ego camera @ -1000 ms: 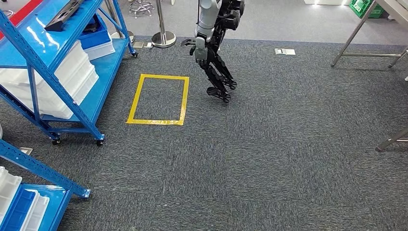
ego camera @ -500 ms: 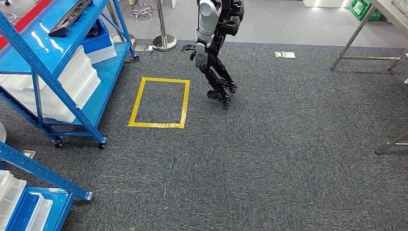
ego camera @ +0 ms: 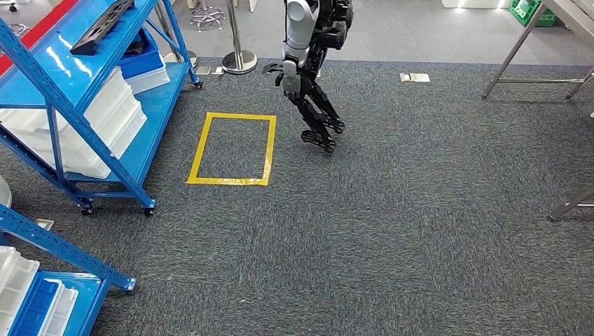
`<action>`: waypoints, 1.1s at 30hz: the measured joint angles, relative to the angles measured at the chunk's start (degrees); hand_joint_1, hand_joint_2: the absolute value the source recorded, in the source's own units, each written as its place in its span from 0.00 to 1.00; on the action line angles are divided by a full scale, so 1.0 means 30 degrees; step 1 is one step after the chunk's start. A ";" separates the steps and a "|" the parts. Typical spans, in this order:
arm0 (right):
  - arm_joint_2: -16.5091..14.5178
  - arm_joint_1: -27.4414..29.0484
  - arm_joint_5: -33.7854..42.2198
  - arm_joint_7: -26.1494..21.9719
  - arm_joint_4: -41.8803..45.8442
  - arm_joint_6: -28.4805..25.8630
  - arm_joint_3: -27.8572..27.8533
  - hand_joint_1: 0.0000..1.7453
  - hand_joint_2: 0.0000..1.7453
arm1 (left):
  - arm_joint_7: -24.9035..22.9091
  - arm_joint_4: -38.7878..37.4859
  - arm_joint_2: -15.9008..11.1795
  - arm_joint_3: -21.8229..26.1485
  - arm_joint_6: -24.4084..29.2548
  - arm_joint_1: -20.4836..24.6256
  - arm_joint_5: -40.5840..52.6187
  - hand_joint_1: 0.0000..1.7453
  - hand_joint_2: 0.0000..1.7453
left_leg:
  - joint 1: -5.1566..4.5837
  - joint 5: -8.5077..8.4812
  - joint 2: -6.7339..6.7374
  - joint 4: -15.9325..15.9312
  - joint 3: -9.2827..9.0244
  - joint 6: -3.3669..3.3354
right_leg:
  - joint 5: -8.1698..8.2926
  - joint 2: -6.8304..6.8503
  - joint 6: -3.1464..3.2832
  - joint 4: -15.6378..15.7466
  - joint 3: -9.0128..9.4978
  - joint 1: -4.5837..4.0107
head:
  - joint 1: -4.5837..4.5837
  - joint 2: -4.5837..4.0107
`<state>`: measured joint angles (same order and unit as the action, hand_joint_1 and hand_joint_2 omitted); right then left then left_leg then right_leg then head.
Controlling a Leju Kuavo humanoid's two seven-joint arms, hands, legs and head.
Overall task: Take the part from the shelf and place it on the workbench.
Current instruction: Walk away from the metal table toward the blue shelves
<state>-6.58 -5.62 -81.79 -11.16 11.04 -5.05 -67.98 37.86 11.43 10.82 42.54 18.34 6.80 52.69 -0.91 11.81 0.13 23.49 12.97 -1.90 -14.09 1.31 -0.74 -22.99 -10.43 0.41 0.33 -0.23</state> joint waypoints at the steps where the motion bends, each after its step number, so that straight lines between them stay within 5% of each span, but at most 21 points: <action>1: 0.0000 0.0005 0.0009 -0.0015 0.0000 0.0000 0.0000 0.00 0.00 | 0.0000 0.0000 0.0002 0.0000 0.0000 -0.0006 0.0013 0.00 1.00 | 0.0000 0.0000 0.0000 0.0019 0.0010 0.0000 | -0.0005 0.0000 -0.0004 -0.0017 0.0003 -0.0003 | 0.0000 0.0002; 33: -0.0007 0.0046 0.0386 0.0298 -0.0002 0.0000 -0.0002 0.00 0.00 | -0.0111 0.0000 0.0058 -0.0004 -0.0250 -0.0011 0.0173 0.00 1.00 | 0.0011 -0.0005 0.0000 0.0025 -0.0005 0.0005 | -0.0009 0.0001 -0.0013 0.0027 0.0134 -0.0011 | 0.0004 0.0003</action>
<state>-6.60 -5.48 -80.63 -10.27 11.03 -5.05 -67.98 37.52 11.43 10.99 42.53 17.59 6.77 53.21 -0.88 11.80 0.13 23.57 12.96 -1.88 -14.12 1.31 -0.78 -22.90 -10.03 0.37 0.34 -0.22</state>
